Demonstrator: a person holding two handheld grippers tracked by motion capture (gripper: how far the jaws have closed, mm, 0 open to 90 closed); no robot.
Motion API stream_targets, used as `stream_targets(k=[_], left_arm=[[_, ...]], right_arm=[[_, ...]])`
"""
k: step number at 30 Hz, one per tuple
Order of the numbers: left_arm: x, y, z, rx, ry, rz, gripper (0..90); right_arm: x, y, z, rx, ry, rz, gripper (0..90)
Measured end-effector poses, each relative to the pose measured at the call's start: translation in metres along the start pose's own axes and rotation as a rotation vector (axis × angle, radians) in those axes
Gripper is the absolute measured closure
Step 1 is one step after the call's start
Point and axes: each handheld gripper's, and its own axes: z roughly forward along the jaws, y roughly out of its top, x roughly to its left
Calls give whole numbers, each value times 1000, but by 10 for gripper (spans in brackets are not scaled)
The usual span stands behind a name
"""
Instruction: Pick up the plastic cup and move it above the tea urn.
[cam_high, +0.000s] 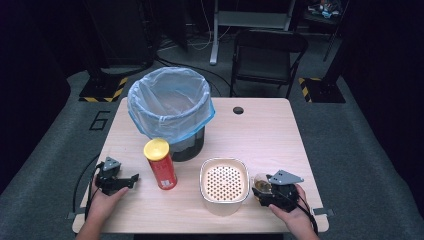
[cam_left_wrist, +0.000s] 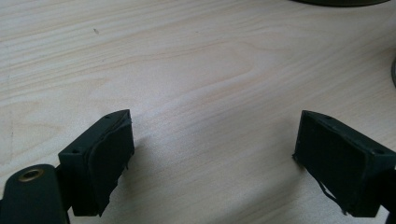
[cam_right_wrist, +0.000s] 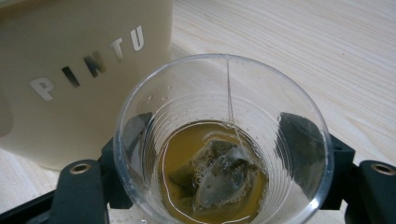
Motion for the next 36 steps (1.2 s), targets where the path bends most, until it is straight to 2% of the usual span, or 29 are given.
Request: stream_targets(k=[5, 6, 9, 16, 20, 23, 24, 28, 32, 36], left_arm=[[0, 0, 0, 2, -1, 1, 117], [0, 0, 0, 0, 0, 1, 118], [0, 0, 0, 0, 0, 0, 117], [0, 0, 0, 0, 0, 1, 117], [0, 0, 0, 4, -2, -2, 117], [0, 0, 0, 0, 1, 1, 117], [0, 0, 0, 3, -1, -1, 117], [0, 0, 0, 4, -2, -1, 117], [0, 0, 0, 3, -1, 0, 117], [0, 0, 0, 4, -1, -2, 117]], right_arm=[[-3, 2, -2, 8, 25, -5, 294], [-3, 2, -2, 3, 28, -11, 337], [-4, 3, -3, 3, 27, -37, 331], [-2, 4, -3, -16, 34, -31, 329], [-5, 5, -3, -16, 37, -42, 329], [-7, 6, -3, -15, 45, -21, 329], [-8, 6, -3, -18, 50, -32, 328], [-11, 13, -4, -15, 53, -30, 329], [-18, 22, -7, -24, 81, -23, 332], [-24, 29, -7, -23, 89, -39, 333]])
